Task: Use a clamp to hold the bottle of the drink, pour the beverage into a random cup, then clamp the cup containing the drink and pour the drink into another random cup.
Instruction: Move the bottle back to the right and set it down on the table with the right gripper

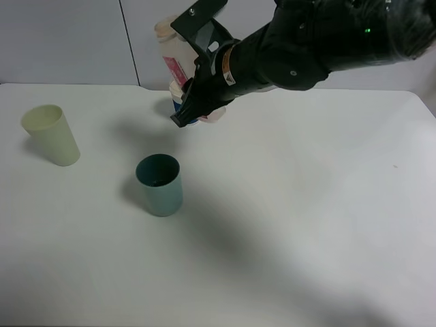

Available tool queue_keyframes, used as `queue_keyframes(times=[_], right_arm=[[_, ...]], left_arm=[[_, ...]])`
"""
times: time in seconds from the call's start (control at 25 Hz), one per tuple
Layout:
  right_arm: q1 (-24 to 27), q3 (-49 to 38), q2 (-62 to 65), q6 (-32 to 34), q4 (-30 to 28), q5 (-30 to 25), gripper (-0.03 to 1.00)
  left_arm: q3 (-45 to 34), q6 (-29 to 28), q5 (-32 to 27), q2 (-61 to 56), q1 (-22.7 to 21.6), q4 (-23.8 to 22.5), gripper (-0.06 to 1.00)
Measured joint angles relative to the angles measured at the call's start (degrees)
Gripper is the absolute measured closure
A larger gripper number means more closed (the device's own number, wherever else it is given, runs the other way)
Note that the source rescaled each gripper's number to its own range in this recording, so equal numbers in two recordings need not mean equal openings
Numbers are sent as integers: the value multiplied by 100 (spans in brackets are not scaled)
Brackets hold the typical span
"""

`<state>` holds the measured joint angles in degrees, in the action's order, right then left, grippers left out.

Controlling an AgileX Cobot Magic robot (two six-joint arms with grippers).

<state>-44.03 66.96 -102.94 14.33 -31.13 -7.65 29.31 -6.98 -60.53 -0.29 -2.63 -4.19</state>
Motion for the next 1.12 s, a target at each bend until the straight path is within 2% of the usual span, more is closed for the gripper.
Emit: queue_keyframes(times=[0.2, 0.4, 0.68, 1.12], right_arm=[[163, -557, 0, -725, 834, 827, 97], [484, -1034, 0, -889, 1195, 1543, 97], [925, -1509, 0, -1210, 1284, 2072, 97], [1521, -1536, 0, -2043, 1529, 2459, 97]], left_arm=[[0, 0, 0, 0, 0, 0, 2], [0, 0, 0, 0, 0, 0, 2], [0, 0, 0, 0, 0, 0, 2], [0, 0, 0, 0, 0, 0, 2]])
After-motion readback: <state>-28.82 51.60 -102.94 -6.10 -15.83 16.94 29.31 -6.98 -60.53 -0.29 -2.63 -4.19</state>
